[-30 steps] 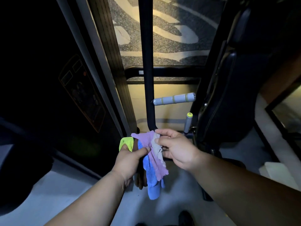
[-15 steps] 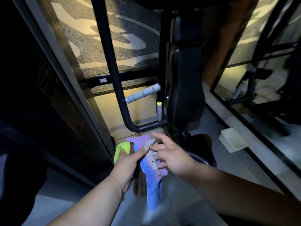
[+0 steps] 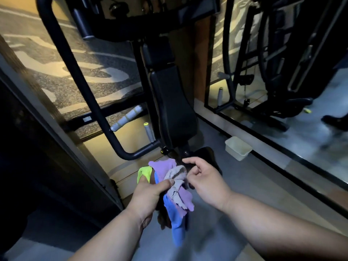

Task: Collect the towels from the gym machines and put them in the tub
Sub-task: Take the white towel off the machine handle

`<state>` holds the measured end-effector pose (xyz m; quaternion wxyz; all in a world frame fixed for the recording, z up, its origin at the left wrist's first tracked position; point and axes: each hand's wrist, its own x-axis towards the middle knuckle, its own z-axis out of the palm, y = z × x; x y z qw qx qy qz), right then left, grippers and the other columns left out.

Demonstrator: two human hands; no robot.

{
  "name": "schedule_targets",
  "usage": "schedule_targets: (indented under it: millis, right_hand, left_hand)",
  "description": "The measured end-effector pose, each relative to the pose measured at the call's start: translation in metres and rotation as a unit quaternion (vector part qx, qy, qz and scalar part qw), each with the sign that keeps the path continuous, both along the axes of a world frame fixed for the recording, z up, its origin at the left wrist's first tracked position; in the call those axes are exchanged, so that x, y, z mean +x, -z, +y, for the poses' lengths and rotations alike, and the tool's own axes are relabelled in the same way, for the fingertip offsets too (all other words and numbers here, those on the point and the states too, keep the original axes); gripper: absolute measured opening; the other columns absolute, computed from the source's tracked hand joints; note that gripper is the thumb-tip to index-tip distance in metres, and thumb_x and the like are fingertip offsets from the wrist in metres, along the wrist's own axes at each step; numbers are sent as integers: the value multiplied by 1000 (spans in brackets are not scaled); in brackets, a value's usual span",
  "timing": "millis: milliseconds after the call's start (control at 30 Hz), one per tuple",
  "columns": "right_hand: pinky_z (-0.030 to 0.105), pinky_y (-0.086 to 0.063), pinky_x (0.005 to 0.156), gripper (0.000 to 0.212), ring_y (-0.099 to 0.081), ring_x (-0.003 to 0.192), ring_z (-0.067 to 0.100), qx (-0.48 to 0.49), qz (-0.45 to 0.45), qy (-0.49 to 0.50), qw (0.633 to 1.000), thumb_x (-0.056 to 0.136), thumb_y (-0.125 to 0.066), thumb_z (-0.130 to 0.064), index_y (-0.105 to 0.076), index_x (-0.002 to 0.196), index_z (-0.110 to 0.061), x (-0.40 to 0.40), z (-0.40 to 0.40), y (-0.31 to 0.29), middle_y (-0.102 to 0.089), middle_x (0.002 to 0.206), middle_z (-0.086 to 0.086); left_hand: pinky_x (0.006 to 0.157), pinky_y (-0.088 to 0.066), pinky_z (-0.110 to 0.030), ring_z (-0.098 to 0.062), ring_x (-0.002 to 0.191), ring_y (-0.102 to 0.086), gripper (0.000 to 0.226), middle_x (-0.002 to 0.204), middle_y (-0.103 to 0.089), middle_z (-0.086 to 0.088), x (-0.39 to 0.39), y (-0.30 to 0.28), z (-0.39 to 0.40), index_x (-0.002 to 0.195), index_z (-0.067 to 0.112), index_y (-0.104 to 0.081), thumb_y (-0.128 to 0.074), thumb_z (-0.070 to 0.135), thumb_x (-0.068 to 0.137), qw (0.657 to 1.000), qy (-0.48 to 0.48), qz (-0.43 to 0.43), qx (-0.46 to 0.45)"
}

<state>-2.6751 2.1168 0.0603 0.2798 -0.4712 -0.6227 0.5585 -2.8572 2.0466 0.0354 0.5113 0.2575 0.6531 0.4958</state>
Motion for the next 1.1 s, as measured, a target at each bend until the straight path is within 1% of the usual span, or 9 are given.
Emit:
schedule_targets:
  millis: [133,267,433,600,700,900,967,1033,1100]
  right_hand:
    - [28,-47,70,44,-56,68,9,-23,-78,53,995,89,-63,-19,-55,129,-36,60,-32,28,-61,75,-4]
    - [27,-51,82,32,-65,85,6,-105,-60,59,991,97,-59,-36,-57,129,-30,105,-80,38,-71,93,-14]
    - [25,-48,91,27,-67,110,7,-122,-53,129,983,98,-52,-44,-64,120,-32,144,-138,34,-74,112,-14]
    - [33,-51,105,34,-71,107,5,-128,-37,255,958,91,-59,-49,-66,120,-33,166,-188,44,-78,110,-15]
    - [36,-55,100,36,-74,101,8,-142,-15,335,931,90,-60,-49,-64,122,-33,170,-227,51,-80,108,-11]
    - [24,-55,86,40,-73,97,2,-177,13,443,879,92,-62,-52,-62,126,-31,162,-321,62,-77,112,-11]
    - [26,-55,85,50,-72,97,7,-186,4,477,859,82,-62,-60,-63,124,-31,162,-351,63,-77,113,-7]
    - [31,-56,91,60,-72,99,11,-193,11,513,836,69,-60,-66,-62,120,-35,164,-378,61,-76,112,-4]
    - [28,-55,87,59,-71,95,11,-194,19,543,817,75,-62,-63,-60,127,-33,170,-406,59,-75,113,-2]
  left_hand:
    - [80,-60,-43,-38,100,-83,65,105,-86,-14,48,4,-26,129,8,-62,-89,20,72,999,47,1,-5]
    - [45,-53,-23,-19,64,-80,32,87,-86,-10,95,8,-53,117,5,-64,-82,5,91,994,106,-5,-22]
    - [73,-60,-36,-34,93,-82,61,111,-84,-21,137,10,-67,131,-2,-63,-85,19,78,973,228,-18,-22]
    - [54,-52,-27,-24,75,-79,47,98,-86,-13,162,12,-79,126,4,-66,-85,14,84,944,328,-17,-22]
    - [50,-49,-25,-23,69,-78,49,94,-85,-13,171,17,-90,125,2,-64,-85,15,81,918,395,-14,-14]
    - [48,-50,-26,-25,63,-74,68,86,-83,-11,189,39,-133,127,-4,-59,-85,22,71,865,501,-30,-10]
    - [51,-55,-24,-20,67,-79,54,89,-85,-11,198,44,-151,125,-5,-62,-86,11,79,852,521,-47,-30]
    - [41,-48,-18,-12,52,-74,34,74,-82,-5,209,43,-169,119,-4,-62,-80,2,91,838,542,-48,-51]
    - [35,-42,-16,-9,41,-66,25,61,-77,1,222,44,-184,114,0,-60,-76,2,95,823,561,-52,-65]
